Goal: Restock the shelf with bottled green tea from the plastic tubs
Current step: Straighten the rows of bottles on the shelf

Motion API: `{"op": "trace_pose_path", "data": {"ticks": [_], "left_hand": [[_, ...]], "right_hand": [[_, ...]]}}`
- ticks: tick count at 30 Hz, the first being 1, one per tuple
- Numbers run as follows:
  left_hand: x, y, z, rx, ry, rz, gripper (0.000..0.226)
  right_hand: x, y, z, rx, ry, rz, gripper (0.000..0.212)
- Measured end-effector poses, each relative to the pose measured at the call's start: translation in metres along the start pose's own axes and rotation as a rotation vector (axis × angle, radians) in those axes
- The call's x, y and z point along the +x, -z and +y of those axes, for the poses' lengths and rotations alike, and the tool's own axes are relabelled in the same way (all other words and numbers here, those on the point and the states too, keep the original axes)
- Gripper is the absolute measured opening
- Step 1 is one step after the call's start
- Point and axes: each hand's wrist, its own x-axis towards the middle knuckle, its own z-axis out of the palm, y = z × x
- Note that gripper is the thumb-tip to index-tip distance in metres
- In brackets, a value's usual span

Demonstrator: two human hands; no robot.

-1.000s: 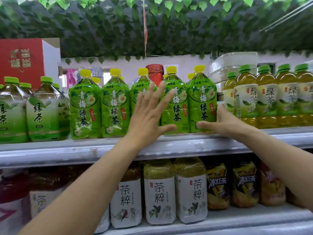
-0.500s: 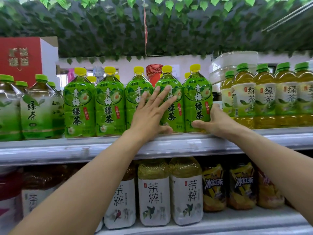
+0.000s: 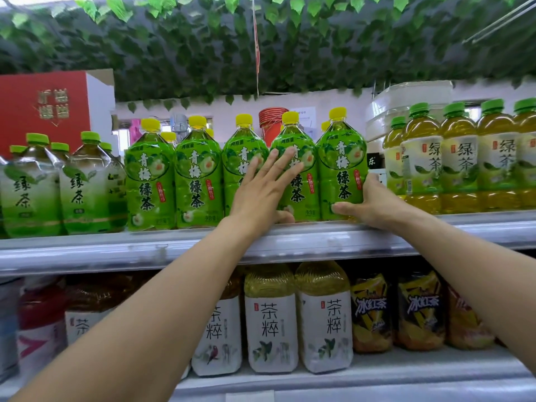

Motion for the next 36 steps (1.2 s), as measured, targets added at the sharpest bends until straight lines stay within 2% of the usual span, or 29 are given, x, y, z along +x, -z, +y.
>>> {"op": "trace_pose_path", "data": {"ticks": [4,8,11,20,22,24,26,28,30,31,33,36], "left_hand": [[-0.007,0.003,-0.001,-0.097,-0.003,0.044,0.109],[-0.036,0.001,-0.024,-0.291,0.216,0.171,0.106],[-0.046,0.001,-0.033,-0.392,0.298,0.123,0.104],[-0.039,0.004,-0.026,-0.399,0.316,0.095,0.102],[-0.042,0.007,-0.027,-0.362,0.290,0.089,0.100],[-0.051,0.008,-0.035,-0.260,0.302,0.160,0.102],[-0.065,0.008,-0.053,-0.189,0.461,0.313,0.112],[-0.082,0.011,-0.081,-0.255,0.762,0.372,0.129],[-0.096,0.010,-0.112,-0.430,1.016,0.253,0.145],[-0.101,0.011,-0.124,-0.527,1.072,0.166,0.150],[-0.103,0.010,-0.135,-0.622,1.094,0.030,0.153],[-0.101,0.007,-0.129,-0.503,1.083,-0.027,0.146]], "right_hand": [[-0.006,0.001,-0.002,0.004,-0.003,-0.005,0.101],[-0.009,-0.002,0.001,-0.014,0.019,-0.008,0.103],[-0.007,-0.003,0.001,-0.025,0.016,-0.004,0.104],[-0.013,0.001,-0.006,-0.037,-0.007,-0.021,0.103],[-0.015,0.002,-0.007,-0.039,-0.021,-0.024,0.104],[-0.015,0.002,-0.009,-0.024,-0.045,-0.007,0.107],[-0.014,-0.001,-0.012,0.014,-0.067,0.011,0.114],[-0.013,-0.004,-0.015,0.016,-0.083,0.030,0.122],[-0.012,-0.009,-0.017,-0.030,-0.099,0.048,0.127],[-0.012,-0.010,-0.018,-0.045,-0.104,0.058,0.128],[-0.012,-0.013,-0.018,-0.056,-0.105,0.083,0.127],[-0.012,-0.014,-0.019,-0.094,-0.109,0.120,0.122]]}}
